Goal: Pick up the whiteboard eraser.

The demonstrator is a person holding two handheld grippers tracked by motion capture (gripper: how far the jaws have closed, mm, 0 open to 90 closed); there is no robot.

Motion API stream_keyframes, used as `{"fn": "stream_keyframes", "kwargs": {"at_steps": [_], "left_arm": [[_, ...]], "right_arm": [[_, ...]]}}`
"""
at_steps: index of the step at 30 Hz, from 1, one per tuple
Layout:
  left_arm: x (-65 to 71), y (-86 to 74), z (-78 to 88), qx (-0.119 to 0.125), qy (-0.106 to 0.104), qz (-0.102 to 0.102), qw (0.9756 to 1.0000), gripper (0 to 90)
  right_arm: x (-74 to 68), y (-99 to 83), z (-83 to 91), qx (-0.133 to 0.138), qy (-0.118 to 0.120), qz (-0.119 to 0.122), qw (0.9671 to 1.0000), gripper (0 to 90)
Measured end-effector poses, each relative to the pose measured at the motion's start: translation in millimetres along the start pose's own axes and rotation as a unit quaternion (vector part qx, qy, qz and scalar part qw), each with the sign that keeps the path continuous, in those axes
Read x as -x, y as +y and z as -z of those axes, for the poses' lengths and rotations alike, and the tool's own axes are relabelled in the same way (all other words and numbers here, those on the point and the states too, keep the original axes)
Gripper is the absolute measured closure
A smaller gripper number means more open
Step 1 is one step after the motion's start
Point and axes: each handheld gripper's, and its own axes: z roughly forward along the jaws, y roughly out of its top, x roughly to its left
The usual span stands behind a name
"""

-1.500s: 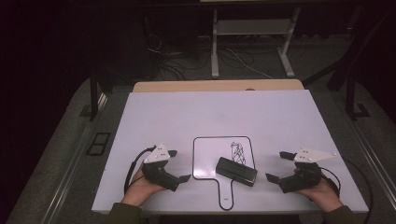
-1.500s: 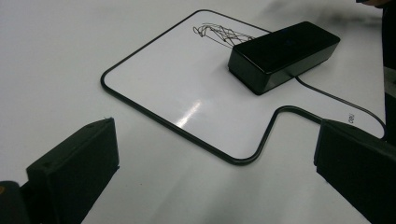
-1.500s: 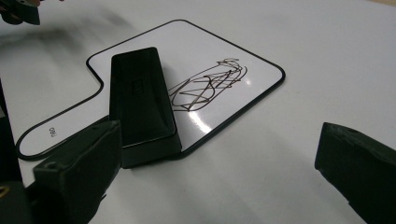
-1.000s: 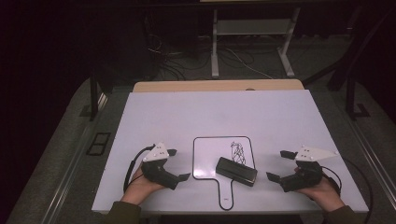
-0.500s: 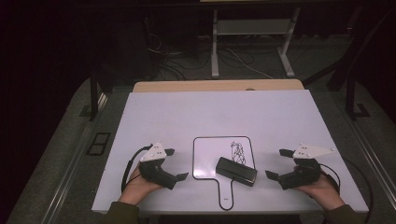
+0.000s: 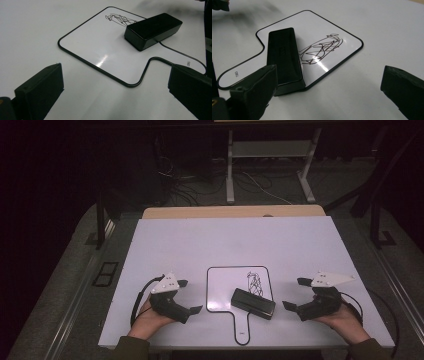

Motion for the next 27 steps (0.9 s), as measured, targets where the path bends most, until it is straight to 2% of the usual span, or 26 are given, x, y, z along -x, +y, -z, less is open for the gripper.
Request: {"fn": "stream_keyframes", "kwargs": {"at_steps": [12, 27], "left_arm": [[1.5, -0.6, -1.0, -0.001, -0.002, 0.003, 1.0, 0.0], [2.2, -1.2, -2.0, -0.003, -0.005, 0.004, 1.0, 0.0]], "right_arm": [[-0.9, 6.4, -3.3, 0.001, 0.002, 0.003, 1.0, 0.1], [-5.1, 19.4, -10.2, -0.01, 0.017, 0.016, 0.9997, 0.1]]}}
